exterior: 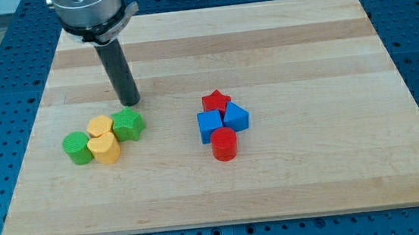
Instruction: Push the yellow heart slightly down
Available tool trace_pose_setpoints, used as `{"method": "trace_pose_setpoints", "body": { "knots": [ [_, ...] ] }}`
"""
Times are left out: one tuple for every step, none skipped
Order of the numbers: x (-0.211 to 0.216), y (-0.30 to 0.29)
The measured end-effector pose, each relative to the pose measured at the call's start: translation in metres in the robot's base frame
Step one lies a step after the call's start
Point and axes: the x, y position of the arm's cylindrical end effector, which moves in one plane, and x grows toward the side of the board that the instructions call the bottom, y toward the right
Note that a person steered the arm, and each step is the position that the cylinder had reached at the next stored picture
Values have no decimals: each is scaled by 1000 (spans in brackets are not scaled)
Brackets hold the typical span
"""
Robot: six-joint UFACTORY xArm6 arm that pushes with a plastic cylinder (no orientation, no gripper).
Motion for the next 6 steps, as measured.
{"method": "trace_pose_setpoints", "body": {
  "knots": [
    [7,9],
    [8,-2],
    [10,-18],
    [21,-27],
    [29,-27],
    [34,-17]
  ]
}}
